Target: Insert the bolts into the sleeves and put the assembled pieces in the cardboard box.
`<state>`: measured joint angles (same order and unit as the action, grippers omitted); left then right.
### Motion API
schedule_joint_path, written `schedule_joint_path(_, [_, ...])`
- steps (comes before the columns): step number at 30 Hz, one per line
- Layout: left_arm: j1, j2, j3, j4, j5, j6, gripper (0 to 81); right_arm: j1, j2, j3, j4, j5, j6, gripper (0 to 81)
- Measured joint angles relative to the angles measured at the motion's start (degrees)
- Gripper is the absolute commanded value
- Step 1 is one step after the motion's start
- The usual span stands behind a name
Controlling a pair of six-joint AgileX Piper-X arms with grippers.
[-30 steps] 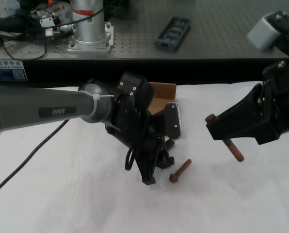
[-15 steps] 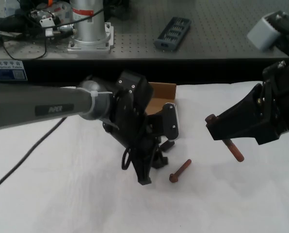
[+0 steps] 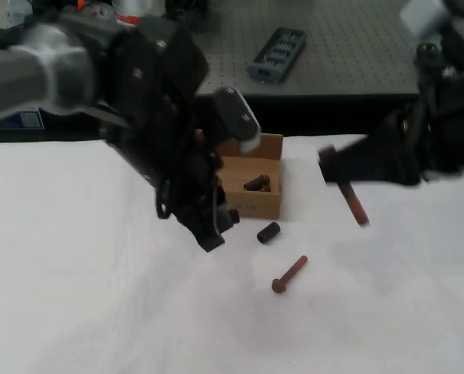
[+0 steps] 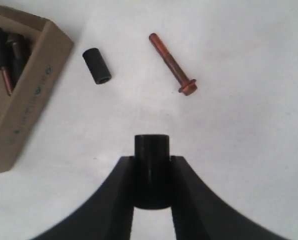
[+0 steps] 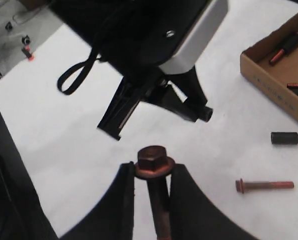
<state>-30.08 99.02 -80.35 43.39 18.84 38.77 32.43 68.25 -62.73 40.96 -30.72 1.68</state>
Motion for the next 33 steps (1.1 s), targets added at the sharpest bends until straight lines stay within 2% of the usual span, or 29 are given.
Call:
schedule_joint_path(8, [0.4, -11.8, 13.7, -7.8, 9.6, -13.0, 0.6, 0.0, 0.0, 0.0, -8.7, 0.0, 10.2, 2.8])
schedule_joint_path(14, [1.7, -20.7, 24.8, -23.3, 19.2, -26.6, 0.6, 0.0, 1.7, 0.0, -13.8, -0.3, 16.5, 2.8])
schedule_joint_path(17, [3.7, -24.5, 30.1, -33.1, 24.0, -34.7, 0.6, 0.0, 3.4, 0.0, -17.7, -1.2, 20.8, 2.8])
schedule_joint_path(26, [5.3, -25.4, 34.8, -47.8, 29.2, -47.3, 0.6, 0.0, 7.8, 0.0, -28.7, -4.4, 33.5, 2.8])
schedule_joint_path(33, [5.3, -25.4, 35.1, -52.3, 29.4, -50.0, 0.6, 0.0, 9.2, 0.0, -31.2, -5.0, 39.2, 2.8])
